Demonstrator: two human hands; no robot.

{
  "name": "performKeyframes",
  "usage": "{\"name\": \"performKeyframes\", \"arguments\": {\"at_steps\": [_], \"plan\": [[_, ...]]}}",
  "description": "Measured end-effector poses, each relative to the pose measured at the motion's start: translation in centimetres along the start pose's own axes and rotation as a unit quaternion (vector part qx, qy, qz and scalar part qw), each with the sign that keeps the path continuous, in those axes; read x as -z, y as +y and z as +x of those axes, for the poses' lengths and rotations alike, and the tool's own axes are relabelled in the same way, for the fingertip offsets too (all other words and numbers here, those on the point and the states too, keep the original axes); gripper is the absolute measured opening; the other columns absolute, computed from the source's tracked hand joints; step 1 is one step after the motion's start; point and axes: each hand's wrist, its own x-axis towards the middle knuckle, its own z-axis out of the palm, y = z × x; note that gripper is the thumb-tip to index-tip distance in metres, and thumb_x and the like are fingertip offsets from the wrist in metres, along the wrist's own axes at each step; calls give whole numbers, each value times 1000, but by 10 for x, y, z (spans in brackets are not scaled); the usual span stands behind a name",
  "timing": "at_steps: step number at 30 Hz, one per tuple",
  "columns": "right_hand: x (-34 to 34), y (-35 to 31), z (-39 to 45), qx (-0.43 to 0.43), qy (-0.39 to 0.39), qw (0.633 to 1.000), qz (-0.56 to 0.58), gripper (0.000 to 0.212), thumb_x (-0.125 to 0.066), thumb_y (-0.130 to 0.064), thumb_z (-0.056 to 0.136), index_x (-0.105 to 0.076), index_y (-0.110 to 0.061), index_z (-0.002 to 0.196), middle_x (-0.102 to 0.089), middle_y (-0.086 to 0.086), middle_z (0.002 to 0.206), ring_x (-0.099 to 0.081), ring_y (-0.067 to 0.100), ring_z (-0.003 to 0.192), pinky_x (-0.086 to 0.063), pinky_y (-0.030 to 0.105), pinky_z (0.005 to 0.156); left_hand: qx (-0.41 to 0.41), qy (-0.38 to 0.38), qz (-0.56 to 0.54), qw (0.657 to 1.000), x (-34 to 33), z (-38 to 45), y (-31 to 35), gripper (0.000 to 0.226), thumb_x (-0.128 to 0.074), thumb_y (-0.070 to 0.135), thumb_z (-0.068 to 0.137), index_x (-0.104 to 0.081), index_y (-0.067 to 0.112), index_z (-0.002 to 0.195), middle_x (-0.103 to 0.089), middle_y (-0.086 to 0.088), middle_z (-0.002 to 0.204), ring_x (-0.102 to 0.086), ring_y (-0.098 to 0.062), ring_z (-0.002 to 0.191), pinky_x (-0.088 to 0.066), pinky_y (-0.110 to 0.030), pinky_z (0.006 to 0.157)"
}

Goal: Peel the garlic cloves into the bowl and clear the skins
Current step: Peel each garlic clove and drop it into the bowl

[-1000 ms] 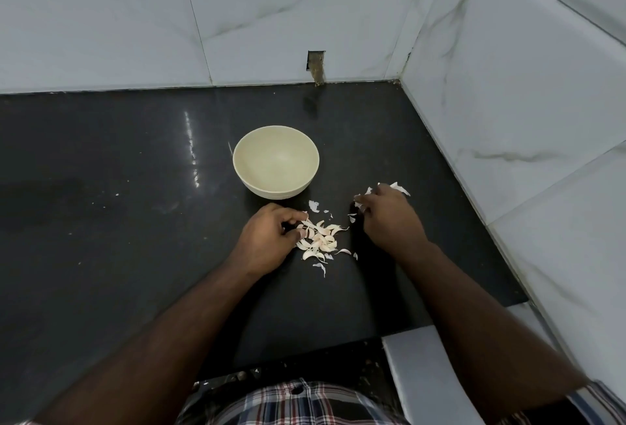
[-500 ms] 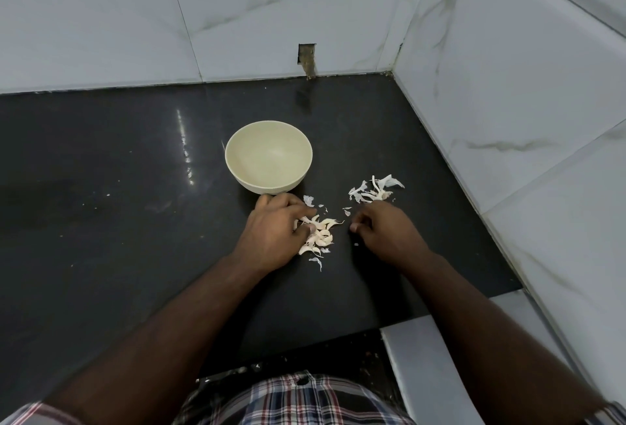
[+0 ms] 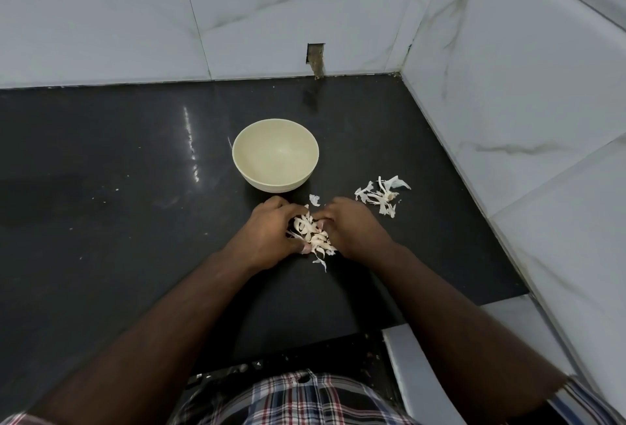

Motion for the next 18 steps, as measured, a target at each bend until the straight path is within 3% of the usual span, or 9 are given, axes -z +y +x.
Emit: {"name": "performKeyframes", "arguments": {"at_steps": [1, 3, 6, 9, 11, 14, 18], "plan": [[2, -3, -1, -6, 6, 1000, 26, 21, -58, -13, 95, -76, -14, 108, -65, 2, 93, -56, 14, 91, -37, 25, 76, 1, 2, -13, 1000, 1, -1, 0, 71, -90, 33, 70, -60, 28, 134, -47, 5, 120, -49, -10, 113, -35, -5, 87], [10, -2, -5, -36, 26, 998, 45, 19, -62, -11, 92, -75, -11, 106, -68, 3, 93, -59, 18, 91, -41, 29, 79, 7, -1, -29, 1000, 4, -3, -1, 73, -90, 31, 69, -58, 28, 135, -46, 5, 122, -50, -8, 108, -35, -5, 83], [20, 18, -19, -117, 9, 992, 36, 15, -72, -17, 86, -73, -14, 101, -67, 0, 94, -62, 19, 94, -42, 27, 75, 11, -18, -17, 1000, 7, -6, -3, 92, -90, 32, 69, -44, 27, 148, -43, 5, 136, -49, -10, 116, -38, -17, 96], [17, 27, -31, -156, -46, 986, 26, 32, -80, -21, 80, -70, -17, 110, -64, -1, 97, -61, 18, 92, -42, 26, 73, 8, -33, 11, 999, 6, -3, -3, 104, -90, 37, 67, -34, 26, 155, -38, 5, 151, -40, -18, 136, -36, -27, 111], [9, 26, -30, -151, -34, 988, 27, 34, -78, -16, 82, -70, -19, 115, -62, -3, 99, -60, 15, 95, -40, 22, 74, 7, -40, 24, 999, 1, 0, 0, 106, -89, 43, 66, -34, 27, 155, -37, 5, 154, -36, -22, 140, -34, -36, 116], [6, 18, -24, -147, 35, 984, 92, 22, -65, -7, 90, -73, -18, 107, -66, -7, 94, -62, 10, 92, -39, 14, 73, -8, -43, 27, 999, -7, 3, 4, 97, -87, 46, 67, -42, 25, 150, -44, 4, 147, -41, -23, 136, -37, -36, 114], [4, 10, -1, -68, 90, 993, 25, 32, -52, -4, 90, -74, -13, 113, -71, 7, 106, -64, 25, 102, -43, 30, 89, -19, -19, -3, 1000, -8, 1, 6, 86, -87, 42, 70, -49, 25, 145, -47, 5, 134, -45, -16, 128, -37, -24, 106]]}}
